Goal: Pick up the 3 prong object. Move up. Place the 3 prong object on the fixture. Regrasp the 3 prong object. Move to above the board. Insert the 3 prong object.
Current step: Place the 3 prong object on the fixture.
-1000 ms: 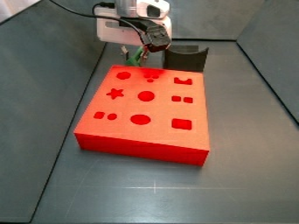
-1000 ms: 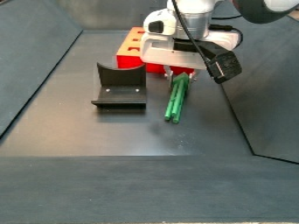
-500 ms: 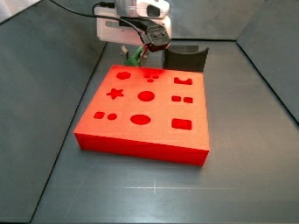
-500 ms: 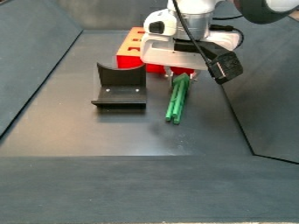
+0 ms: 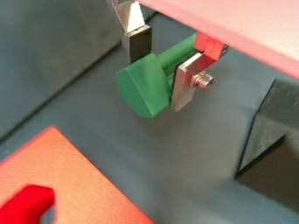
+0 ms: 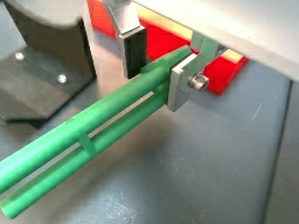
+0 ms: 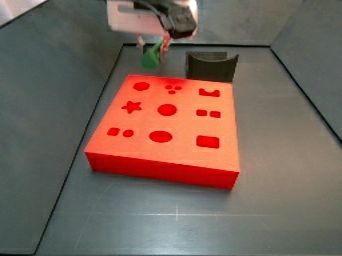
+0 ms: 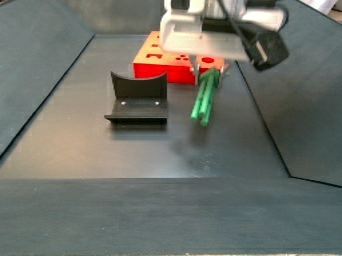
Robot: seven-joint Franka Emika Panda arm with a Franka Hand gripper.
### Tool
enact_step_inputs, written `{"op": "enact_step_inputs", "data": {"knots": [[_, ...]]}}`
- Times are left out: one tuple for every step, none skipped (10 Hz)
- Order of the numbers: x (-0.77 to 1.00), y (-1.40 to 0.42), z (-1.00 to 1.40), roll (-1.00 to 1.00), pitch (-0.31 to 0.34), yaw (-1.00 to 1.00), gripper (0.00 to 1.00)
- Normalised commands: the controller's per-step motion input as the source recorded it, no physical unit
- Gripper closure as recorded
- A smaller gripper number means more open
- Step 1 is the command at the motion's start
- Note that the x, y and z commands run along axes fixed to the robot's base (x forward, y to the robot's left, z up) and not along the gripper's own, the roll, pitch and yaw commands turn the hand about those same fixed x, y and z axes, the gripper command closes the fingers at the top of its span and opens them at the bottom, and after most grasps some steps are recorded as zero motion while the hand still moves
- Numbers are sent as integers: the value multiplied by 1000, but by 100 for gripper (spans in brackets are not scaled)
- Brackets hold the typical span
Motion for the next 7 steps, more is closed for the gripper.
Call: {"op": "enact_step_inputs", "data": {"knots": [[0,0,1000,0,0,0,100],[0,0,1000,-9,11,0,100],[-5,-2,1000,-13,18,1,100],[-10,-5,1000,-23,21,5,100],[-13,-7,1000,-32,21,8,100],[-16,-10,1000,-41,22,11,100],[-17,-13,1000,-53,26,15,100]]}}
